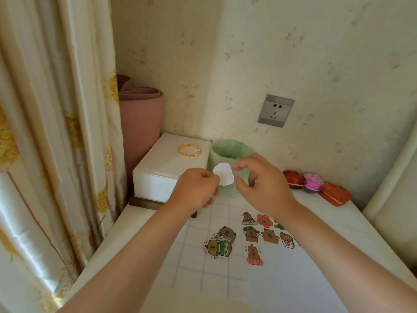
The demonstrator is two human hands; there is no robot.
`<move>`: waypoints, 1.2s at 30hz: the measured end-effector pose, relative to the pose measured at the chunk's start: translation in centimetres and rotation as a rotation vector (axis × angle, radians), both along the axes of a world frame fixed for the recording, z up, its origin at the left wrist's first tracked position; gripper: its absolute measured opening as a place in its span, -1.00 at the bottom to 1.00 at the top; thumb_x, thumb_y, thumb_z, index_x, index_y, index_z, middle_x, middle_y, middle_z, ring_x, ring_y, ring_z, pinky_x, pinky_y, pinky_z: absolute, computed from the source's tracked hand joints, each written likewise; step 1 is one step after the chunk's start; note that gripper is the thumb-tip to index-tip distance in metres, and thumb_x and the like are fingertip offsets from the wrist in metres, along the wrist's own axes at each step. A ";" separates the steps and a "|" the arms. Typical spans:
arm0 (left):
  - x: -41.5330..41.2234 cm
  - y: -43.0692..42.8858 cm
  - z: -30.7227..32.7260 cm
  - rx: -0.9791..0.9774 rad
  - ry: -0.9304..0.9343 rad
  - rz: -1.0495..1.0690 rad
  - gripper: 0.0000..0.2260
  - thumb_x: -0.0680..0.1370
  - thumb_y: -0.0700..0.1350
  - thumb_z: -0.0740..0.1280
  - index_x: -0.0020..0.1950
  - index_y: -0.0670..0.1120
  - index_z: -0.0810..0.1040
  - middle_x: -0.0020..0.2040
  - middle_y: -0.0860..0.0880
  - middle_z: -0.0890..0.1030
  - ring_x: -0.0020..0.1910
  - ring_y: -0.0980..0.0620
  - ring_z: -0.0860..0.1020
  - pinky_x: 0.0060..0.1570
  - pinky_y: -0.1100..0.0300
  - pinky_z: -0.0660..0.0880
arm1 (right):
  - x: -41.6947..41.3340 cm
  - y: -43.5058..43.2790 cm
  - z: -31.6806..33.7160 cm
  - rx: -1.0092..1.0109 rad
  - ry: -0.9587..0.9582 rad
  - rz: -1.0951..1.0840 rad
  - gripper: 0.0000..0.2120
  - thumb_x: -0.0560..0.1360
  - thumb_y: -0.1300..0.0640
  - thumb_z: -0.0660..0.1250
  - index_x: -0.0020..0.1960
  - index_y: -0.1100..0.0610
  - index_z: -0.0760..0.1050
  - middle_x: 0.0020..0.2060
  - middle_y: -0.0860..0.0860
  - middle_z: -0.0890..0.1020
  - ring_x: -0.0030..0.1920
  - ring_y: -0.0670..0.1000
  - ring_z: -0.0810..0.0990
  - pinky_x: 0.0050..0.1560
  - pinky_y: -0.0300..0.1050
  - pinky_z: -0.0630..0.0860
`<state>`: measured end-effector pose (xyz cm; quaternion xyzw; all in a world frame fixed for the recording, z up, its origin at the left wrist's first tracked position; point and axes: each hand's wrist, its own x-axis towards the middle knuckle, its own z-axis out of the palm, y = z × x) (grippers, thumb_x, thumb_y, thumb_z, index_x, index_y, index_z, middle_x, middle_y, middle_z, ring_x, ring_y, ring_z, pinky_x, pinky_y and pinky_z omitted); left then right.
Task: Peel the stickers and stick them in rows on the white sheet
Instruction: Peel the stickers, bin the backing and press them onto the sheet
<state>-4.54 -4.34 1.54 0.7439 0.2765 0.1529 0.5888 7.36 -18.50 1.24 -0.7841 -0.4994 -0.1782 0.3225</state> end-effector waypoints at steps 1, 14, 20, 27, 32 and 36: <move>0.1 -0.6 0.0 -0.027 0.007 -0.022 -0.85 0.52 -0.17 0.25 -0.17 -0.13 0.59 -0.33 -0.01 0.65 -0.46 0.05 0.53 -0.42 0.25 0.49 | -0.6 -1.1 -0.3 -0.026 -0.015 0.005 -0.79 0.44 0.11 0.45 0.05 -0.08 0.57 0.00 -0.21 0.54 -0.39 -0.12 0.51 -0.28 -0.21 0.48; 2.0 -5.9 -1.4 -0.166 0.234 -0.119 -0.88 0.53 -0.19 0.27 -0.18 -0.16 0.54 -0.40 -0.03 0.58 -0.55 0.04 0.46 -0.50 0.31 0.40 | 0.3 -6.7 -3.3 -0.062 -0.332 0.072 -0.91 0.46 0.17 0.51 -0.15 0.00 0.65 -0.10 -0.08 0.60 -0.41 -0.05 0.45 -0.46 -0.16 0.37; 3.1 -6.7 -2.8 -0.171 0.375 -0.108 -0.86 0.52 -0.17 0.26 -0.23 -0.15 0.51 -0.48 -0.02 0.53 -0.55 0.03 0.47 -0.54 0.31 0.39 | 0.9 -7.3 -4.7 -0.177 -0.390 0.153 -0.83 0.36 0.27 0.55 -0.18 0.03 0.64 -0.14 -0.05 0.59 -0.37 -0.03 0.47 -0.42 -0.20 0.21; 3.5 -6.5 -3.3 -0.579 0.343 -0.280 -0.83 0.52 -0.16 0.25 -0.28 -0.09 0.46 -0.37 -0.03 0.54 -0.47 0.04 0.46 -0.50 0.30 0.39 | 1.6 -8.3 -4.9 -0.048 0.003 0.062 -0.87 0.44 0.17 0.51 -0.20 -0.03 0.63 -0.17 -0.18 0.59 -0.40 -0.15 0.44 -0.37 -0.27 0.38; 3.5 -6.3 -2.9 -0.929 0.252 -0.359 -0.76 0.55 -0.03 0.29 -0.18 -0.15 0.62 -0.21 -0.06 0.61 -0.38 0.03 0.52 -0.46 0.29 0.47 | 1.7 -9.8 -4.5 0.093 0.578 -0.078 -0.88 0.46 0.20 0.51 -0.20 0.01 0.63 -0.35 -0.18 0.64 -0.45 -0.15 0.54 -0.41 -0.31 0.42; 3.7 -6.5 -3.2 -0.763 0.158 -0.252 -0.82 0.58 -0.06 0.30 -0.08 -0.15 0.59 -0.21 -0.07 0.64 -0.38 0.02 0.54 -0.46 0.27 0.48 | 1.6 -10.2 -4.4 0.235 0.854 -0.155 -0.92 0.45 0.23 0.52 -0.16 0.09 0.66 -0.37 -0.11 0.64 -0.49 -0.16 0.51 -0.40 -0.27 0.44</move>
